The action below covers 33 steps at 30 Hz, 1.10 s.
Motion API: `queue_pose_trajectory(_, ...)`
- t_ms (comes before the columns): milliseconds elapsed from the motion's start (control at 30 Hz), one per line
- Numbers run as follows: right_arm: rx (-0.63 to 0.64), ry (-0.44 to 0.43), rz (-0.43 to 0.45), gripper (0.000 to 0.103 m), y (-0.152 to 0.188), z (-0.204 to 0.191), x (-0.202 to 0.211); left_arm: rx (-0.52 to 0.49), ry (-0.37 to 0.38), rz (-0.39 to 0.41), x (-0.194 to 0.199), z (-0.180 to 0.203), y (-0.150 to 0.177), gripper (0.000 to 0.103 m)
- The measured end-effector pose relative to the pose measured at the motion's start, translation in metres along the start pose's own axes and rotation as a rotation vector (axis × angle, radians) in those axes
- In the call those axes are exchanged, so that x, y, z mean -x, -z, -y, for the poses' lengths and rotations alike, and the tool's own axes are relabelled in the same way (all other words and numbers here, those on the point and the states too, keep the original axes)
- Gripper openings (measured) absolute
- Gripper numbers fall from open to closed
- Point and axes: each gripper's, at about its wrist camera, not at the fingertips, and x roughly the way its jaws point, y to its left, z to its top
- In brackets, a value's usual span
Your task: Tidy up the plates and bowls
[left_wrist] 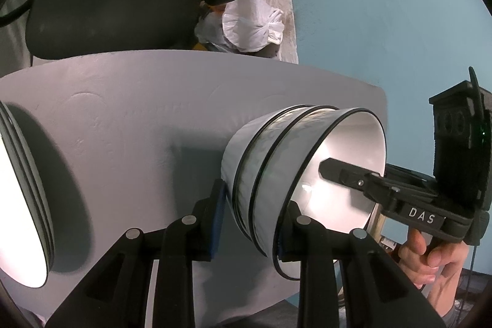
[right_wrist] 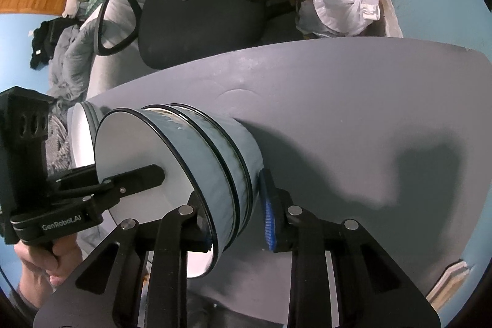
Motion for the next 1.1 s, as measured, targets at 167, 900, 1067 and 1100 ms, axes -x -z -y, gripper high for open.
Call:
queue_pose_trajectory(167,-0.026,-0.008,-0.006,0.024,0.002,-0.001,-0.001,0.007,-0.018,-0.004,0.004,-0.003,0.004,0.026)
queue_pose_trajectory(900,0.019,0.036,-0.042,0.02,0.031,-0.043,-0.026,0.05,-0.029,0.024,0.03,-0.043,0.061,0.027)
queue_pose_trajectory(1067,0.021,0.044,-0.043,0.02,0.03,-0.042,-0.027,0.016,-0.048,0.011,0.019,-0.036,0.058,0.03)
queue_pose_trajectory(1100,0.022,0.044,-0.042,0.02,0.031,-0.042,-0.028,0.022,-0.041,0.01,0.015,-0.034,0.055,0.031)
